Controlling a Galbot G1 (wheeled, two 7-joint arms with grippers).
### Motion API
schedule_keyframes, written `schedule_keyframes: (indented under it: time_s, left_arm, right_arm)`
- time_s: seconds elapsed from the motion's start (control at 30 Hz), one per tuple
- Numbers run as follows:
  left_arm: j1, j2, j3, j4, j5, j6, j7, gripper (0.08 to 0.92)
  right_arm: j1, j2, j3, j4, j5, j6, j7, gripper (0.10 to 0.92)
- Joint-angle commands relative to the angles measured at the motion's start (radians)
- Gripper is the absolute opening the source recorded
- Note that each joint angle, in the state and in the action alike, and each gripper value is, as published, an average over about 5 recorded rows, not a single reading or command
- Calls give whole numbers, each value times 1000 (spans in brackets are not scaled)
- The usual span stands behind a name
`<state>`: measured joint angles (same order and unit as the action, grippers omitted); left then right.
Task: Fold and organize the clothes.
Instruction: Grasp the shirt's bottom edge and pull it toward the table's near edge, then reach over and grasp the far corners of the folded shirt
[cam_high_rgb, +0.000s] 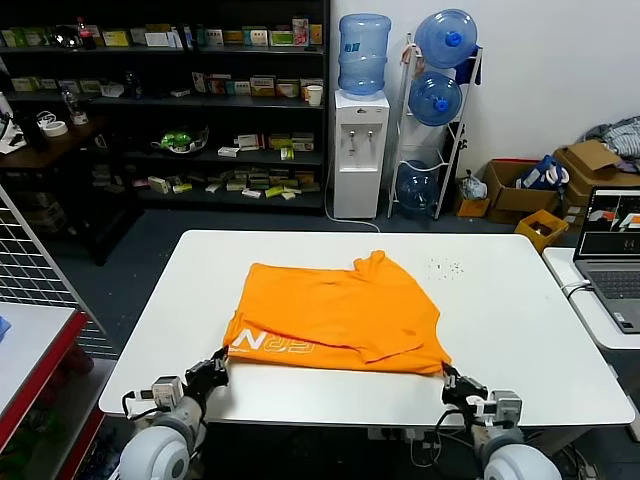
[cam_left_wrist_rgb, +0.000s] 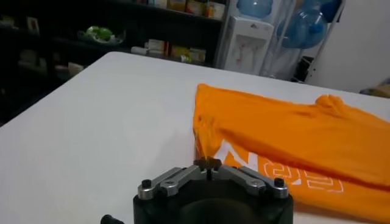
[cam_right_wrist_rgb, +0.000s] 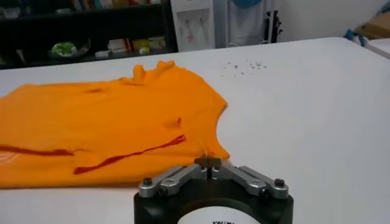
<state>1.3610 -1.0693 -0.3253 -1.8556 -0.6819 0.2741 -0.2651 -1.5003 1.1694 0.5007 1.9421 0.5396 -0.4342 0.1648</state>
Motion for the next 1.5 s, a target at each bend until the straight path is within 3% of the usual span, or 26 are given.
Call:
schedule_keyframes:
  time_s: [0.03, 0.2, 0.33, 0.47, 0.63, 0.77, 0.9, 1.0, 1.2, 1.5]
  left_arm:
    - [255, 19, -44, -197, -9, 7, -36, 92]
    - [317, 9, -59, -220, -7, 8, -34, 92]
    - [294, 14, -67, -219, -20, 14, -26, 105]
    - [200, 29, -88, -225, -39, 24, -25, 201]
    - [-14, 66, -85, -180, -90, 32, -18, 322]
    - [-236, 58, 0, -35, -131, 27, 12, 444]
    - [-474, 19, 129, 208, -127, 8, 78, 556]
    - [-588, -7, 209, 376, -122, 6, 115, 660]
    - [-728, -23, 312, 623, -123, 27, 168, 810]
    - [-792, -39, 341, 759, -122, 44, 206, 823]
  right_arm:
    - [-240, -10, 61, 163, 9, -19, 19, 124]
    - [-270, -1, 72, 170, -11, -28, 38, 124]
    - [-225, -4, 64, 169, -40, -23, 33, 136]
    - [-115, -32, 48, 188, -34, -29, 33, 232]
    - [136, -97, 4, 145, 28, -57, 37, 371]
    - [424, -97, -91, -46, 60, -62, 48, 475]
    - [708, -20, -218, -316, 72, -56, 50, 587]
    - [862, 54, -281, -522, 63, -59, 40, 674]
    - [979, 148, -318, -768, 32, -102, 16, 808]
    - [985, 193, -312, -900, -7, -140, -9, 823]
